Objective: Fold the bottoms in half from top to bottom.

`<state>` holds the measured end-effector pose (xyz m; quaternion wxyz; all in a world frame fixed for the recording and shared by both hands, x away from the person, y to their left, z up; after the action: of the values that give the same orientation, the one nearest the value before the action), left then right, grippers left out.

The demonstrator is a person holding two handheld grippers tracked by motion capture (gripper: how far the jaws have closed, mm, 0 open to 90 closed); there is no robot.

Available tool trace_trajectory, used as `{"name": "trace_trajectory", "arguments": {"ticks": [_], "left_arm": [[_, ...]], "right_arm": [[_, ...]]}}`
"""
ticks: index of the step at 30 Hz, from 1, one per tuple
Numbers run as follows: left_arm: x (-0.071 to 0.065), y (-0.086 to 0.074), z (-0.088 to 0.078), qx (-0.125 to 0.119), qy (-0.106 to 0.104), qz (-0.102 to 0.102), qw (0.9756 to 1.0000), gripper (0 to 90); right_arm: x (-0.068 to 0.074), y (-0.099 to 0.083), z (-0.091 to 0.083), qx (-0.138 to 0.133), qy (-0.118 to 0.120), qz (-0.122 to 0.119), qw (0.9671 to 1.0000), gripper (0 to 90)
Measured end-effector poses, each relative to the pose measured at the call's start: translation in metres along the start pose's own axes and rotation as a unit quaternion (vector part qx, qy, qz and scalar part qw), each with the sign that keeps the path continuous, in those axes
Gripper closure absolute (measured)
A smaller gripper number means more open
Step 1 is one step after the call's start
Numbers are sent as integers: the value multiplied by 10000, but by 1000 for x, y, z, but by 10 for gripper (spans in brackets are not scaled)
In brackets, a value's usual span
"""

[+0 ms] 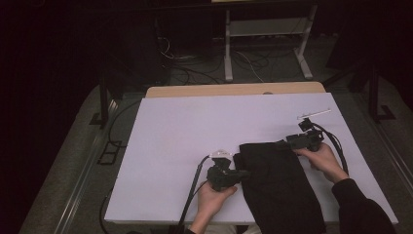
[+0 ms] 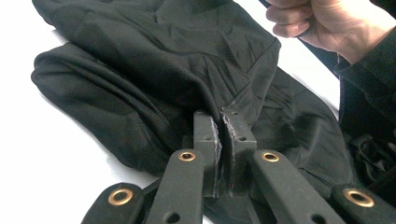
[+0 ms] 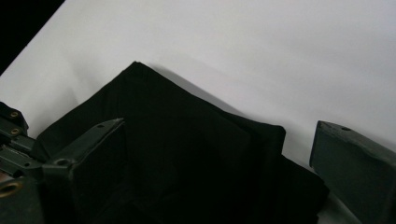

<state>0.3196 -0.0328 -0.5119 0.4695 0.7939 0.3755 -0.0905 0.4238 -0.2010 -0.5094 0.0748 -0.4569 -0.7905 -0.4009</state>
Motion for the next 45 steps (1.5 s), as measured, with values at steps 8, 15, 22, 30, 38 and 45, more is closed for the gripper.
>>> {"name": "trace_trajectory", "arguments": {"ticks": [8,15,22,30,38,45], "left_arm": [[0,-1,1,0,-6,-13,10000,844],[1,-3,1,0,-33,-50,10000,844],[0,-3,1,-20,-54,-59,10000,844],[-1,-5,3,-16,-59,-79,10000,843],[-1,-5,4,-1,-62,-68,10000,843],[-2,-6,5,2,-81,-50,10000,844]], "right_arm": [[3,-5,8,198,121,-48,9997,82],[8,-5,13,216,205,-128,9995,134],[15,-4,12,86,196,-310,9993,283],[21,-2,4,-51,198,-485,9986,476],[20,-12,14,291,147,-453,9984,533],[23,-14,16,390,135,-504,9979,760]]}}
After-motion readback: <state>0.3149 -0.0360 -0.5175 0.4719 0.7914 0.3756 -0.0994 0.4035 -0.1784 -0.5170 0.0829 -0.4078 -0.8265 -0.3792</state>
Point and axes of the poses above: each handheld gripper's, and its own axes: z roughly forward along the jaws, y roughly out of its top, x roughly to its left, the point moved 10 cm from there along z, roughly forward along the jaws, and after that the axes turned 3 degrees about x, right-handed, at the moved point
